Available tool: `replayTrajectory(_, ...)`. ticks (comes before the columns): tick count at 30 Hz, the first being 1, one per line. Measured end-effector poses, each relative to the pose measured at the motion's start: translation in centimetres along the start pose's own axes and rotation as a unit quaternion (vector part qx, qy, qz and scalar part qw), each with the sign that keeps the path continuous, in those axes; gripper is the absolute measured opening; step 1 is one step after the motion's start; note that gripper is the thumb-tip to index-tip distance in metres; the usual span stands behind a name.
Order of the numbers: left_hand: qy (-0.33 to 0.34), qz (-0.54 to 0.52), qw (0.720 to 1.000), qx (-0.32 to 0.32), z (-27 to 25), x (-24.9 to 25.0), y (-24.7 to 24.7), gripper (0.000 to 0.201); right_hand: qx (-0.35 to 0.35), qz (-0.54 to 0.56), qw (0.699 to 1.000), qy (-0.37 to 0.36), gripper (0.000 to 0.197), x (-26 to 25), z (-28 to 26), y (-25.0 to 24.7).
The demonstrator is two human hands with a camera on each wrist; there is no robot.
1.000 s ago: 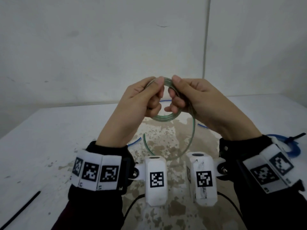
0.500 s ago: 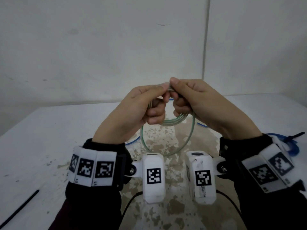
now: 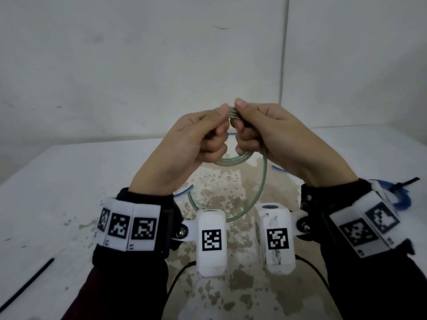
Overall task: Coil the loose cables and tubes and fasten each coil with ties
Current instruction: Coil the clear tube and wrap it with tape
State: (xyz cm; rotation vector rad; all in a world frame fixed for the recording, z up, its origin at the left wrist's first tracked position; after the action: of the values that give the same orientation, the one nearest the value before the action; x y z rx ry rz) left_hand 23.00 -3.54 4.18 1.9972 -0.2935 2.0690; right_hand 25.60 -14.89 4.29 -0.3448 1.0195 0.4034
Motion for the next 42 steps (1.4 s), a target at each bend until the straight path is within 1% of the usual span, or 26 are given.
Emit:
replayTrajectory(2,0.038,-0.031,0.998,0.029,0.0,0.4,-0.5,0.038,0.021,0.038,0.999,-0.006,0.04,0.0,0.2,0.1)
replayTrajectory(4,0.052,-0.064,0.996,0.031,0.0,0.7,-0.8,0.038,0.027,0.081,0.996,-0.008,0.04,0.0,0.3,0.2)
replayTrajectory(6,0.019,-0.043,0.999,0.014,0.1,0.5,-0.7,0.04,0.018,0.089,0.996,-0.001,0.04,0.1,0.2,0.2)
replayTrajectory(8,-0.024,0.004,1.0,-0.008,0.0,0.0,-0.5,0.04,0.009,0.035,0.999,0.004,0.039,0.2,0.1,0.1)
replayTrajectory(10,-0.036,0.032,0.999,-0.024,-0.2,-0.3,-0.5,0.037,-0.001,-0.015,1.0,0.006,0.039,0.3,0.0,0.0)
replayTrajectory(12,-0.019,0.027,0.999,-0.023,-0.3,-0.3,-0.7,0.034,0.003,-0.009,1.0,0.004,0.039,0.2,0.1,0.2)
replayTrajectory(15,0.03,-0.023,0.999,0.025,-0.2,0.2,-1.4,0.036,0.035,0.072,0.997,-0.008,0.04,0.2,0.4,0.4)
replayTrajectory(16,0.038,-0.041,0.998,0.031,-0.2,0.3,-1.5,0.036,0.041,0.084,0.996,-0.013,0.04,0.2,0.5,0.4)
replayTrajectory(18,0.024,-0.04,0.999,0.015,0.0,0.2,-1.5,0.034,0.038,0.076,0.996,-0.018,0.038,0.1,0.4,0.4)
replayTrajectory(20,-0.016,-0.005,1.0,-0.023,-0.2,-0.1,-1.1,0.032,0.012,0.038,0.999,-0.01,0.037,0.1,0.2,0.5)
replayTrajectory(22,-0.026,0.025,0.999,-0.04,-0.4,-0.2,-0.9,0.03,-0.012,0.022,1.0,0.005,0.037,0.2,0.0,0.8)
replayTrajectory(24,-0.004,0.019,1.0,-0.015,-0.5,0.1,-1.1,0.031,0.002,0.057,0.998,0.014,0.04,0.3,0.1,0.9)
replayTrajectory(26,0.027,-0.028,0.999,0.019,-0.5,0.6,-1.6,0.032,0.024,0.091,0.996,0.005,0.041,0.2,0.3,0.6)
replayTrajectory(28,0.041,-0.059,0.997,0.02,-0.5,0.8,-1.6,0.032,0.024,0.107,0.994,-0.004,0.039,0.1,0.3,0.4)
replayTrajectory(30,0.016,-0.035,0.999,0.004,-0.5,0.6,-1.4,0.033,0.013,0.102,0.995,-0.004,0.038,-0.1,0.2,0.2)
replayTrajectory(32,-0.01,0.0,1.0,-0.009,-0.6,0.3,-1.1,0.033,0.006,0.06,0.998,-0.002,0.036,-0.1,0.0,0.1)
replayTrajectory(34,0.006,0.0,1.0,-0.004,-0.6,0.3,-1.0,0.032,0.012,0.04,0.999,-0.01,0.037,-0.2,0.0,0.2)
replayTrajectory(36,0.03,-0.023,0.999,0.021,-0.5,0.5,-1.1,0.034,0.029,0.065,0.997,-0.015,0.038,-0.1,0.2,0.4)
replayTrajectory(38,0.03,-0.045,0.998,0.035,-0.2,0.5,-1.1,0.035,0.029,0.095,0.995,-0.008,0.039,-0.1,0.2,0.6)
replayTrajectory(40,-0.004,-0.042,0.999,0.024,0.1,0.1,-1.0,0.036,0.012,0.083,0.996,0.005,0.038,-0.1,0.0,0.7)
replayTrajectory(42,-0.03,-0.008,0.999,0.013,0.1,-0.4,-0.9,0.037,-0.003,0.048,0.999,0.012,0.037,-0.1,-0.2,0.7)
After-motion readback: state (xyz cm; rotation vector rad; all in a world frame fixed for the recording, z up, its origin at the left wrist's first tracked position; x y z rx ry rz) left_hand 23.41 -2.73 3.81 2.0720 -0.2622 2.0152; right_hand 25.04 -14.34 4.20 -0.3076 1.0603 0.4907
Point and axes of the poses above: each hand's wrist, its own z-axis towards the middle knuckle, its own y-axis out of the palm, x = y × z, the point moved 5 cm from there along z, towards the middle knuckle, and after that the axes turned 13 degrees about -y, right-handed, at the moved point
